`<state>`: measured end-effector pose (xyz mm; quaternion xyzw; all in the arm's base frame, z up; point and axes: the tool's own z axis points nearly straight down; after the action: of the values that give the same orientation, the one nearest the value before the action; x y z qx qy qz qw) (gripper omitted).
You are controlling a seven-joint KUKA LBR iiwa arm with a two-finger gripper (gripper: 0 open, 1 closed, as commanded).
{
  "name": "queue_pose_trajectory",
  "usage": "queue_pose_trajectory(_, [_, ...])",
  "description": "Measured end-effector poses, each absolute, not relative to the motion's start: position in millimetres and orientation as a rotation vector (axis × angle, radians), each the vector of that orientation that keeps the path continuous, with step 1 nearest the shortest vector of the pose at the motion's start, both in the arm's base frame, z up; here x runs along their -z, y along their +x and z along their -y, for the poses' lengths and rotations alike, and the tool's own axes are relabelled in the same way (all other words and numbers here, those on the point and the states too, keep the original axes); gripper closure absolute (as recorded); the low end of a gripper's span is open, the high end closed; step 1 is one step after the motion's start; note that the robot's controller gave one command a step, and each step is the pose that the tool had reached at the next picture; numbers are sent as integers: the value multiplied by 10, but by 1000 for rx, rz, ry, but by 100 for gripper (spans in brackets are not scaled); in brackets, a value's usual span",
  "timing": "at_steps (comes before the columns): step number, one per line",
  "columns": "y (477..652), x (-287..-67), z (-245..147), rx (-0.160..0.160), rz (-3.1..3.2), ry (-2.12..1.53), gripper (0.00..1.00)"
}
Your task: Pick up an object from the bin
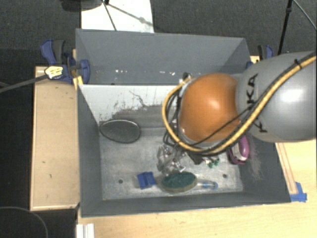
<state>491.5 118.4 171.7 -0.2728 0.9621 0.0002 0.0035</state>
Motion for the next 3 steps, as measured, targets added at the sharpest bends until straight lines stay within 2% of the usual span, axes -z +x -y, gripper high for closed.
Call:
queue_pose_trajectory(1, [4906,-1705,-1183,-2,-3021,-849,0])
queue_pose_trajectory(2, [4805,-910,-771,-1,-2901,-1198,0])
queue_pose_trajectory(3, [4802,-916,-779,-2,-2904,-1193,100])
